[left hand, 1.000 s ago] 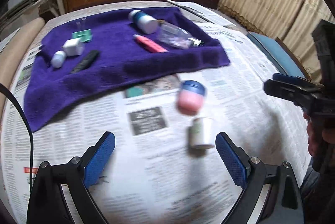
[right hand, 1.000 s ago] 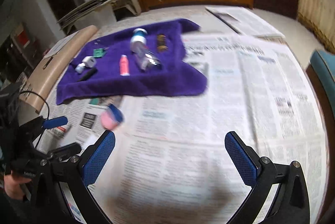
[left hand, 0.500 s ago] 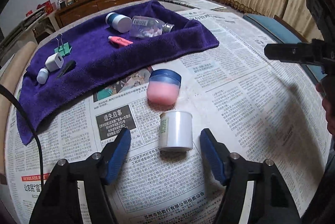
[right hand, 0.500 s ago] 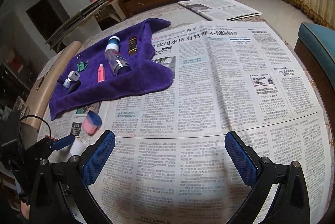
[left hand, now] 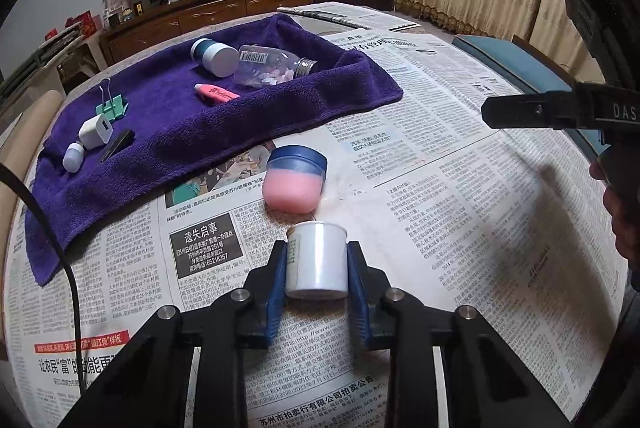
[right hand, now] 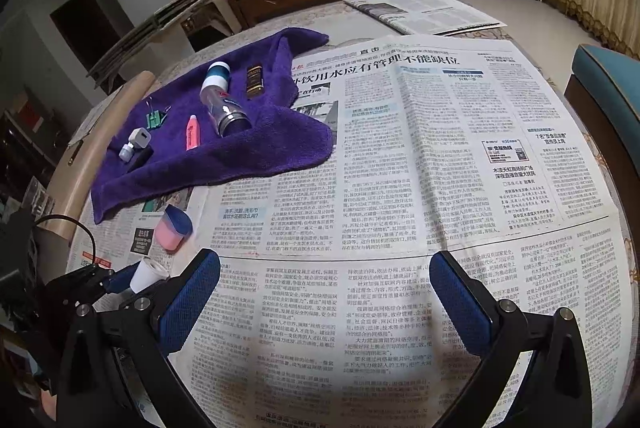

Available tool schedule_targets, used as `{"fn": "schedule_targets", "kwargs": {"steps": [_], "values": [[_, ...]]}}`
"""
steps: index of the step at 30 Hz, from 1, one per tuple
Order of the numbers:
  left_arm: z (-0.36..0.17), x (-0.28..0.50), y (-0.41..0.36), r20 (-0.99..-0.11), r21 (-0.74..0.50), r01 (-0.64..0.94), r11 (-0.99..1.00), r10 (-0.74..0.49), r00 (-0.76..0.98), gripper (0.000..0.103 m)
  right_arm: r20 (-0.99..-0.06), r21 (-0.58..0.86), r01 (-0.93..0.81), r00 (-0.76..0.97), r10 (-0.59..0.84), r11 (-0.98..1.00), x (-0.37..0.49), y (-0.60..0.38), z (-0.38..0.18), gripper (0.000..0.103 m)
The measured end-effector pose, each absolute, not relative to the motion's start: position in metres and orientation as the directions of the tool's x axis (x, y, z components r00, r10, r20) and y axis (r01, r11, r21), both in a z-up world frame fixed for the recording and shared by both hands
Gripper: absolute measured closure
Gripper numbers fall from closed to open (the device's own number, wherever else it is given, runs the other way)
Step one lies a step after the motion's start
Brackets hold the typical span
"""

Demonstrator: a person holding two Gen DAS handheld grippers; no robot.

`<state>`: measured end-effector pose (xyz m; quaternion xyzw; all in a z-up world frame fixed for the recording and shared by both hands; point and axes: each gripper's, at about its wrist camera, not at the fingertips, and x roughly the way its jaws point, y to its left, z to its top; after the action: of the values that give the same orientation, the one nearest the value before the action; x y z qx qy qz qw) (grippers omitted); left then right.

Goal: Organize rigid objects
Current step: 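Grasp the white cylinder with the left tool, then grasp the pink-lidded jar with the right tool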

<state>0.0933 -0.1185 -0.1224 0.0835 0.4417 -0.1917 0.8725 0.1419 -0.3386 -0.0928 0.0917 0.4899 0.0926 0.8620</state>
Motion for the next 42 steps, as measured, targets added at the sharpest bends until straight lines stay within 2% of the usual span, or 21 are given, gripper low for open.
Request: {"fn": "schedule_targets", "kwargs": {"steps": [6,15,17,24,31,35,42], "values": [[-0.118,0.085,-0.102,-0.804,-0.032,0.377,0.926,-0.248,0.541,0.076,-0.815,0.244,-0.121,0.513,0.271,0.962,0.141,-0.321,-0.087,0.000],[-0.112,0.071,-0.043,-0.806,-0.063,0.278,0.958,-0.213,0.552,0.076,-0.809,0.159,-0.301,0.507,0.299,0.940,0.145,-0.257,-0.087,0.001],[-0.112,0.068,-0.028,-0.804,-0.084,0.251,0.964,-0.214,0.555,0.076,-0.804,0.147,-0.363,0.497,0.325,0.920,0.145,-0.243,-0.090,0.003],[-0.114,0.065,0.003,-0.796,-0.152,0.198,0.968,-0.239,0.556,0.076,-0.841,0.122,-0.425,0.436,0.321,0.897,0.145,-0.216,-0.115,0.014],[-0.116,0.065,0.011,-0.777,-0.201,0.201,0.959,-0.281,0.563,0.076,-0.839,-0.010,-0.488,0.478,0.258,0.873,0.145,-0.189,-0.127,0.019],[-0.118,0.065,0.015,-0.771,-0.223,0.205,0.953,-0.301,0.561,0.076,-0.827,-0.008,-0.534,0.478,0.294,0.845,0.153,-0.181,-0.127,0.020],[-0.124,0.066,0.018,-0.769,-0.252,0.216,0.943,-0.331,0.547,0.076,-0.814,-0.006,-0.575,0.479,0.330,0.818,0.155,-0.179,-0.125,0.039]]}}
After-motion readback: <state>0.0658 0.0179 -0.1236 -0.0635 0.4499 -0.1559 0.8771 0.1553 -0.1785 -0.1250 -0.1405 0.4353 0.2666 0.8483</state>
